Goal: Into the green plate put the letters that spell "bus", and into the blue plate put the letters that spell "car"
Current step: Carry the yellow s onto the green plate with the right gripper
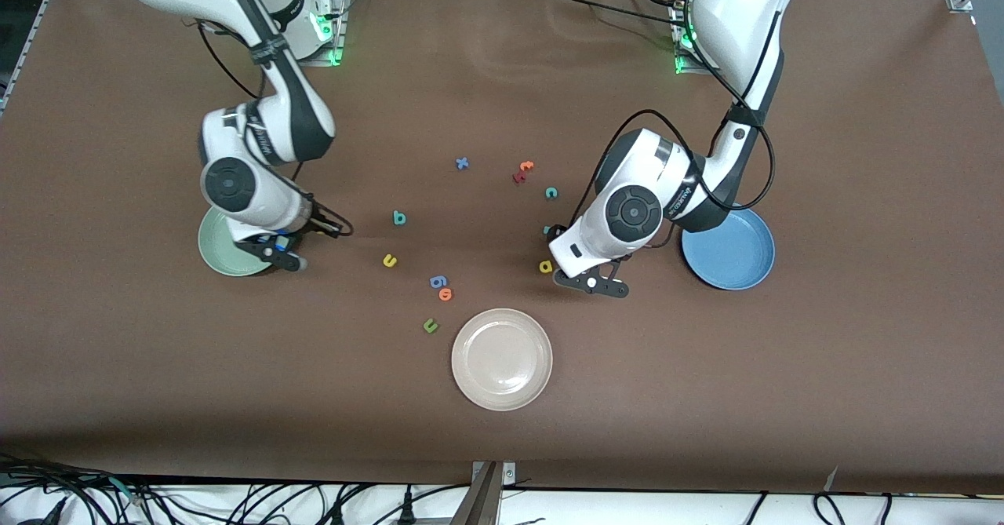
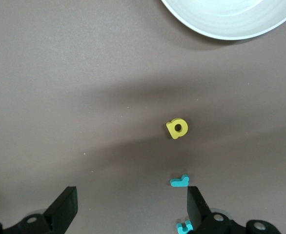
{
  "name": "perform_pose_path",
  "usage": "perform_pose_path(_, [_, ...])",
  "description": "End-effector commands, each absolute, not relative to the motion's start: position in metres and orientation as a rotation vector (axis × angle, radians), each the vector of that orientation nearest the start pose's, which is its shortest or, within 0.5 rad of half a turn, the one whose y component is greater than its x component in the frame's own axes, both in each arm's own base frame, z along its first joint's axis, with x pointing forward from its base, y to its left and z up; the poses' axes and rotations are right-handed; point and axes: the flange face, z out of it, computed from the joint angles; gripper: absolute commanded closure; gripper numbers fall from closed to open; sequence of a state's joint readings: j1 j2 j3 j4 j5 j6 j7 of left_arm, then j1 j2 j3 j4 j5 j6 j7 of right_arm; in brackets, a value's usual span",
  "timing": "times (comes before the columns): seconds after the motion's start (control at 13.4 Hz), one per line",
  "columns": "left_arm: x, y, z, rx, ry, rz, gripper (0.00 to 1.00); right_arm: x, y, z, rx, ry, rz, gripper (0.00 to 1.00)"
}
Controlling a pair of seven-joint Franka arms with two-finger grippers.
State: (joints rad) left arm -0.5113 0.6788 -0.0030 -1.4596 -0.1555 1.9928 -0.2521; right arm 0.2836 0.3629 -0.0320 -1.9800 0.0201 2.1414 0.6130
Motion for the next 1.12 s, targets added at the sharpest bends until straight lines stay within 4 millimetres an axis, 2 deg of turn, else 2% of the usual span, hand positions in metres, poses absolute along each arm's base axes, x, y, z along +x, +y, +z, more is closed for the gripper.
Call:
perform_pose_path(0.0, [0.612,-0.359,0.265,-3.183,0.236,0.295,0.01,0.571,0.085,0.272,-3.190,0.469,0.377,0.94])
perform_pose_path(0.15, [0.617,-0.366,0.260,-3.204,0.139,0.209,0.01,0.573,0.039,0.265,-3.205,0.360,0.406,0.94])
perform_pose_path(0.3, [0.615,-0.371,0.245,-3.206,0.110,0.204,0.01,0.574,0.001,0.254,-3.211,0.270,0.434,0.93])
perform_pose_path(0.52, [0.601,-0.399,0.229,-3.200,0.038,0.173,0.01,0.573,-0.044,0.220,-3.208,0.211,0.471,0.94])
perform_pose_path(0.67, [0.597,-0.405,0.217,-3.198,-0.020,0.168,0.01,0.572,-0.052,0.195,-3.217,0.146,0.475,0.94])
perform_pose_path(0.82, [0.591,-0.417,0.209,-3.199,-0.003,0.156,0.02,0.569,-0.069,0.183,-3.207,0.145,0.500,0.93])
perform_pose_path(0.97, [0.591,-0.416,0.198,-3.179,-0.039,0.145,0.04,0.567,-0.070,0.177,-3.205,0.142,0.510,0.91])
perform_pose_path(1.04, [0.593,-0.416,0.196,-3.180,-0.049,0.121,0.04,0.567,-0.070,0.176,-3.205,0.140,0.515,0.77])
